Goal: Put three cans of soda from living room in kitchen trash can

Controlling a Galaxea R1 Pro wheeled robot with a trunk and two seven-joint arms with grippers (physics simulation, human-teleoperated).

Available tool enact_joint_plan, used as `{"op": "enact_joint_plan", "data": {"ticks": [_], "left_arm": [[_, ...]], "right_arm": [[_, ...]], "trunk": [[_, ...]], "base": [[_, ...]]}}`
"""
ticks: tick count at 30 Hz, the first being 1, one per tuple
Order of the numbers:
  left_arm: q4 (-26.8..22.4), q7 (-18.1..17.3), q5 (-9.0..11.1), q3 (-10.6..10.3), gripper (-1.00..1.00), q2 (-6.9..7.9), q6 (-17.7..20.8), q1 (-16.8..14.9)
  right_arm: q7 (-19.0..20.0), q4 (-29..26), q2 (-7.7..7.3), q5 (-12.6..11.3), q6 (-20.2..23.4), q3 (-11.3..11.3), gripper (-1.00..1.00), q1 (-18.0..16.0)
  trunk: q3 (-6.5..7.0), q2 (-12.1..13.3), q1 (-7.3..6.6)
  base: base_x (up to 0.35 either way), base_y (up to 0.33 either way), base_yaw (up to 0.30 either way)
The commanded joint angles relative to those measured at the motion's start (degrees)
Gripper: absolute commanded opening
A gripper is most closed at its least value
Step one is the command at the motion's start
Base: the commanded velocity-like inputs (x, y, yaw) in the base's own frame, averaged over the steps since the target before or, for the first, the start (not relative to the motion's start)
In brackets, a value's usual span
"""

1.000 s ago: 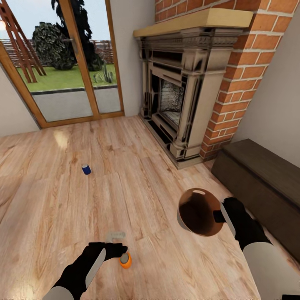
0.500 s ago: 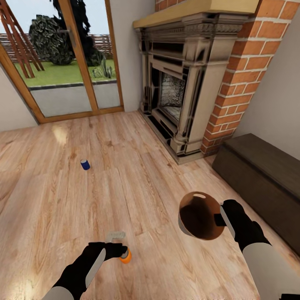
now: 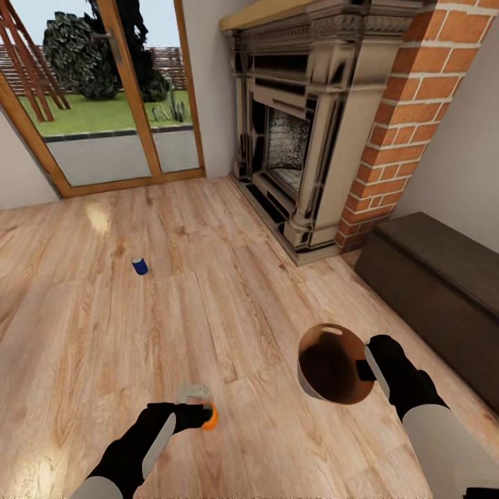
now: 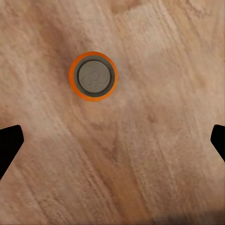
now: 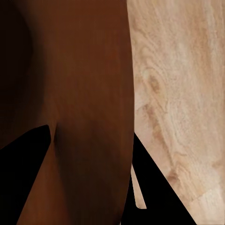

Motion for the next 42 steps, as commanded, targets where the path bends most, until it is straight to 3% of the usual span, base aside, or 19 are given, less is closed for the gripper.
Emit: {"op": "enact_joint_plan", "data": {"ticks": [1,3,42], "left_arm": [[0.0,0.0,0.0,0.0,1.00,0.00,0.0,0.0],[0.0,0.0,0.0,0.0,1.00,0.00,0.0,0.0],[-0.6,0.1,0.1,0.0,1.00,-0.09,-0.9,0.1]], "right_arm": [[0.0,0.0,0.00,-0.5,0.0,0.0,-1.00,0.0],[0.0,0.1,0.00,-0.5,0.0,0.0,-1.00,0.0],[-0.1,0.3,0.00,-0.5,0.0,0.1,-1.00,0.0]], "trunk": [[-0.27,-0.4,0.22],[-0.81,-1.2,0.66],[-4.32,-1.2,0.66]], "base": [[0.000,0.000,0.000],[0.000,0.000,0.000],[0.048,0.000,0.000]]}}
